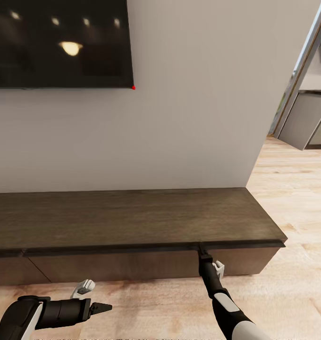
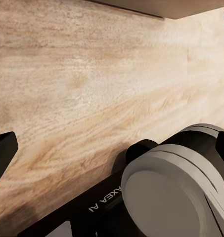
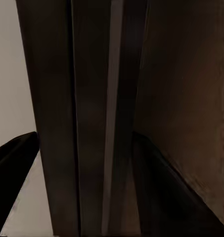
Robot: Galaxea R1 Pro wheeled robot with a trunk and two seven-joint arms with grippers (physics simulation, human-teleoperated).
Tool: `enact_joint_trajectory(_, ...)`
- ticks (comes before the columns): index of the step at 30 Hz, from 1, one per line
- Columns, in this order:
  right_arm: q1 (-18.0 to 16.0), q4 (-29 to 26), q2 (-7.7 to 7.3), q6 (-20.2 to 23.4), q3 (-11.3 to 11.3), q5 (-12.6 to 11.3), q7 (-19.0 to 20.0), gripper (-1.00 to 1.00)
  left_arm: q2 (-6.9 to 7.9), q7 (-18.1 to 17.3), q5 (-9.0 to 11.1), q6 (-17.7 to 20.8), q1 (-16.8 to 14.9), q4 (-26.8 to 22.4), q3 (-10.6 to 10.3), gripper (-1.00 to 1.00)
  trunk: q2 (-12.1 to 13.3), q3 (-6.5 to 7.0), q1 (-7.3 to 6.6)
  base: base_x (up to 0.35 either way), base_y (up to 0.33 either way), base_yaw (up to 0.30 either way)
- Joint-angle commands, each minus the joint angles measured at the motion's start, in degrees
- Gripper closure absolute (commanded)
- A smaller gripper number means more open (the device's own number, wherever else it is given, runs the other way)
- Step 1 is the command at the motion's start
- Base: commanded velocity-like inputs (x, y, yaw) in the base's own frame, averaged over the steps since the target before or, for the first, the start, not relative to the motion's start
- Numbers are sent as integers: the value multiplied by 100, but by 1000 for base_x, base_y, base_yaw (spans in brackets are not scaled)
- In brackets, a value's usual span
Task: Place each of the two pumpkins and all three candles from the living room inside a cabinet in the living room (use any cabinet), then make sure every cabinet is closed, and position the cauldron so it is next to a table in the living room.
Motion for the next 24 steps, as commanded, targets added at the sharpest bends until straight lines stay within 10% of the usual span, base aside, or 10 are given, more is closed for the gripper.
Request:
enact_joint_trajectory(1,-3,-10,1,11,17,-23,26,100,0,3,2,0,0,0,0,-100,-1,1,-1,-24,0,0)
enact_joint_trajectory(24,-3,-10,1,11,25,-21,26,100,0,7,1,0,0,5,0,-100,-1,1,-1,-17,0,0)
